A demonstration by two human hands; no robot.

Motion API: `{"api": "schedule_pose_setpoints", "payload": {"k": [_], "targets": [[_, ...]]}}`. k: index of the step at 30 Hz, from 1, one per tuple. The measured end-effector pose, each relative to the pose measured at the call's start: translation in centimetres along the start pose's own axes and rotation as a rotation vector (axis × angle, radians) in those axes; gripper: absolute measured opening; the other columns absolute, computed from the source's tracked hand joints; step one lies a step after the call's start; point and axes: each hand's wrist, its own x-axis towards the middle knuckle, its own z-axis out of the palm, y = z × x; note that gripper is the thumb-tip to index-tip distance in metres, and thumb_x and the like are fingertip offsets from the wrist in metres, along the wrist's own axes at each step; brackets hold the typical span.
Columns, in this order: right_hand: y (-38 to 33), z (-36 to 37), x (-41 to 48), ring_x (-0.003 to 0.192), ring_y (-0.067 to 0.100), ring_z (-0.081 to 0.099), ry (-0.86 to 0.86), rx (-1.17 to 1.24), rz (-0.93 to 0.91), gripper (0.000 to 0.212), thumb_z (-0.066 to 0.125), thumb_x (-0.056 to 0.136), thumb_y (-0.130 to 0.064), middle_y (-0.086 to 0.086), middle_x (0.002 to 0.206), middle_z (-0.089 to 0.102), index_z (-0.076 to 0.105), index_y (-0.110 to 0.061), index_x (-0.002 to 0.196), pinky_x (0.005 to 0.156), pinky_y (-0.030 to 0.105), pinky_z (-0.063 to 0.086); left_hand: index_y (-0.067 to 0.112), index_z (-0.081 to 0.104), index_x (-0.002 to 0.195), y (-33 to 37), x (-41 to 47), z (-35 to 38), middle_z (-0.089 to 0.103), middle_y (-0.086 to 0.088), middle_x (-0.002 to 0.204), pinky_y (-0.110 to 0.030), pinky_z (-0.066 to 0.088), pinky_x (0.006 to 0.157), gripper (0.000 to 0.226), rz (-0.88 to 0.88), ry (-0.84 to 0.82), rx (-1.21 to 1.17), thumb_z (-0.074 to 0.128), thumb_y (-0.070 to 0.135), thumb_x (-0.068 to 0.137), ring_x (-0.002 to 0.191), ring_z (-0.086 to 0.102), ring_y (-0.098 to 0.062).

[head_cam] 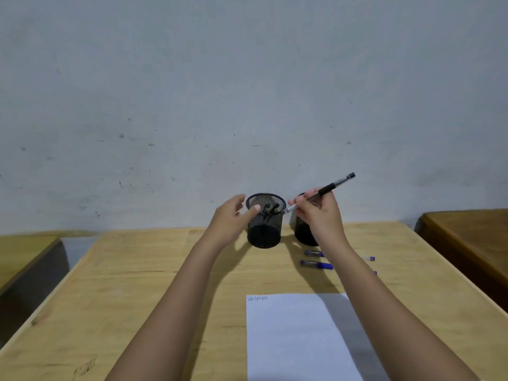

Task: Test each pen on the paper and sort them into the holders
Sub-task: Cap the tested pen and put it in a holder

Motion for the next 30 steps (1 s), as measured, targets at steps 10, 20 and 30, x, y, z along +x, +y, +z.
{"api": "schedule_pose_setpoints", "payload": {"k": [10,20,30], "targets": [[2.6,1.1,4.1,0.075,0.01,0.064,0.026,-0.383,-0.165,0.015,0.065,0.082,-0.01,0.0,0.085,0.064,0.051,-0.014,0.089,0.067,0.007,0.046,0.017,0.025,0.144,-1.8,1.3,2.1,0.046,0.012,0.125,-0.001,0.038,0.08,0.064,-0.023,-0.095,-0.178,0.058,0.029,0.091,0.115,0.045,0.0],[2.4,1.7,4.5,0.082,0.013,0.055,-0.201,-0.673,-0.133,0.013,0.058,0.088,-0.018,0.001,0.09,0.062,0.063,-0.012,0.098,0.065,0.017,0.039,0.035,0.037,0.122,-2.7,1.7,2.4,0.051,0.028,0.106,-0.003,0.044,0.075,0.039,-0.012,-0.091,-0.219,0.058,0.028,0.091,0.093,0.049,0.02],[0.1,-1.9,1.6,0.093,0.013,0.059,-0.203,-0.567,-0.096,0.026,0.061,0.083,-0.003,0.004,0.101,0.063,0.061,-0.006,0.109,0.078,0.006,0.043,0.02,0.042,0.135,-2.1,-0.3,1.4,0.05,0.011,0.132,-0.018,0.031,0.094,0.043,0.012,-0.053,-0.004,0.05,0.034,0.095,0.127,0.045,-0.009]]}}
